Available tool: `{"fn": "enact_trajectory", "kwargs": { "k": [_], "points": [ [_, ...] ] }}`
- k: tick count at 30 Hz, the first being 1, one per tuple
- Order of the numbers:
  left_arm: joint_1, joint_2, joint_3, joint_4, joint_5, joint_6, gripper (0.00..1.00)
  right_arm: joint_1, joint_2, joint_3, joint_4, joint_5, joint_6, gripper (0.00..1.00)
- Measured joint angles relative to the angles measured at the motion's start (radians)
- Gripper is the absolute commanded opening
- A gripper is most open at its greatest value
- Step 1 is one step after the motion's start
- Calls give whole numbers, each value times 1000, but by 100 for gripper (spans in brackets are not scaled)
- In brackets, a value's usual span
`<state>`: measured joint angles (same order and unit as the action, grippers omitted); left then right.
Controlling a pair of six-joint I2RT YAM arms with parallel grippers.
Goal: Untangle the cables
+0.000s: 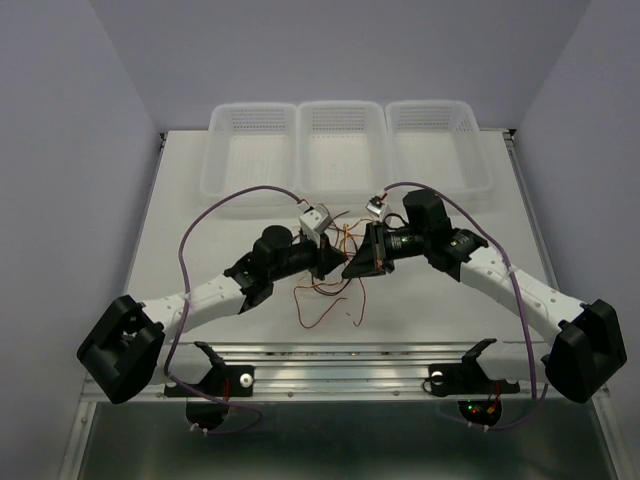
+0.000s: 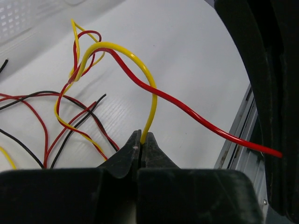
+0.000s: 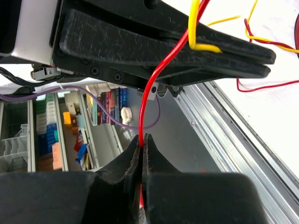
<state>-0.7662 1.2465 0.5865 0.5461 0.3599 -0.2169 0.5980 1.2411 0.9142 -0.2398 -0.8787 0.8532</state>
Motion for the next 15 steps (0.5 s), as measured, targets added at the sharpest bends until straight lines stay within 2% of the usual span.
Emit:
{"fn": "enact_trajectory", "kwargs": {
  "k": [5, 9, 12, 13, 14, 15],
  "points": [
    [0, -42, -5, -42, -99, -97, 0, -42, -18, -4, 0, 42, -3, 1],
    [0, -175, -11, -149, -238, -220, 0, -182, -29, -15, -10, 117, -24, 1],
    [0, -286, -10, -286, -399, -313, 0, -252, -37, -12, -53, 301, -78, 1],
    [2, -314, -4, -340, -442, -342, 0, -267, -40, -6, -84, 397, -92, 1],
    [4, -341, 13, -414, -494, -377, 0, -270, -47, 5, -133, 555, -118, 1],
    [5, -355, 28, -464, -535, -403, 0, -270, -52, 7, -141, 589, -123, 1]
  ]
}}
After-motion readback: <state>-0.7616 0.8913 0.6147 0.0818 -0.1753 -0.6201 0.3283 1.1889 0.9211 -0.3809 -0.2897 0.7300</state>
